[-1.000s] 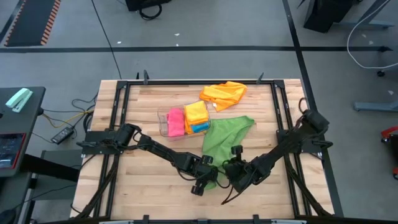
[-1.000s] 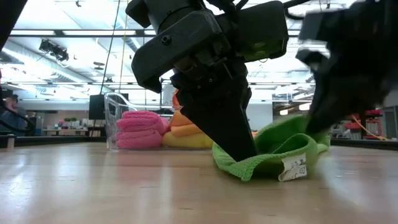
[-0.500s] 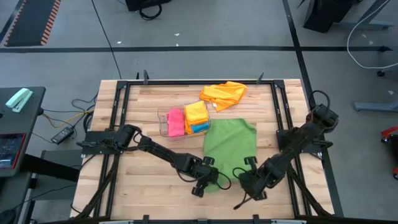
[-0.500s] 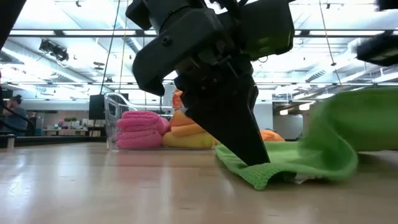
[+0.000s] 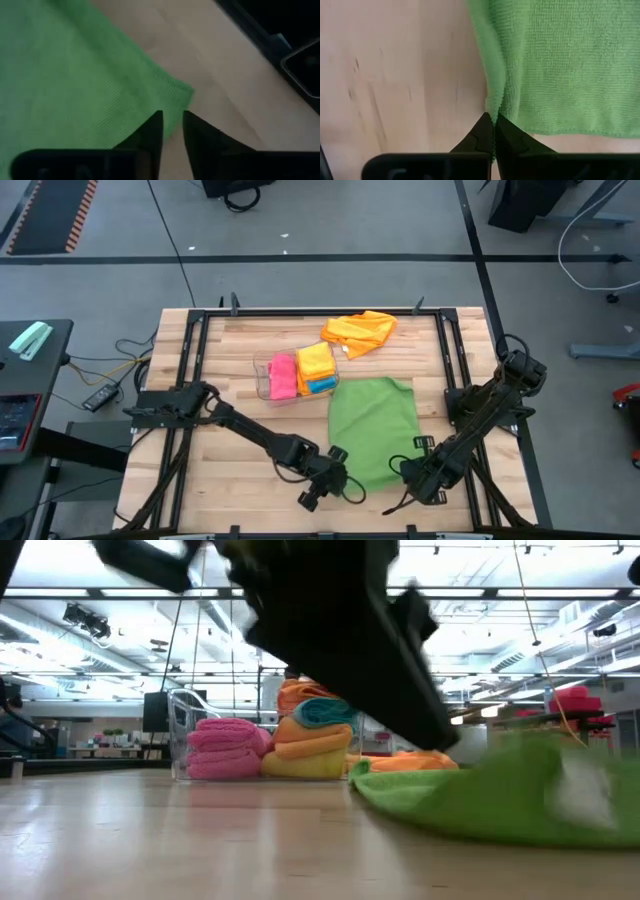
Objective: Fold microfiber towels
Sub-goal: Fold the green microfiber cloth
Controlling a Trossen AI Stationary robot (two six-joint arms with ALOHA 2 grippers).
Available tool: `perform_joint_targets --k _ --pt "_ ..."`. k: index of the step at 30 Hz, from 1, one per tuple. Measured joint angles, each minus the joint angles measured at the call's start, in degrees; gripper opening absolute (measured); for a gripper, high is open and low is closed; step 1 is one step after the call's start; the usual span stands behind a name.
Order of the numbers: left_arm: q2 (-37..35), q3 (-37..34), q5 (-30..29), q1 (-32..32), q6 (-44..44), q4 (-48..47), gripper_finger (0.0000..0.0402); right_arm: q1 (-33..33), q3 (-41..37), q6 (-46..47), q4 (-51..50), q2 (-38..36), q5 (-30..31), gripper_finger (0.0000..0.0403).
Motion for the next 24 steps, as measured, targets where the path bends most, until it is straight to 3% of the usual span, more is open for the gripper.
perform_joint_targets --k 13,18,24 --pt "0.0 0.0 -3.6 -3.6 1.0 2.8 0.0212 0.0 0.0 -0.4 2.5 0.0 2.4 0.0015" --pt "1.5 0.0 -7.8 -4.8 1.1 4.0 0.0226 0.0 0.0 -0.1 2.7 0.0 2.4 0.0015" --pt "3.0 0.1 -10.3 -5.4 1.1 6.0 0.0214 0.0 0.0 0.0 3.3 0.0 2.4 0.0015"
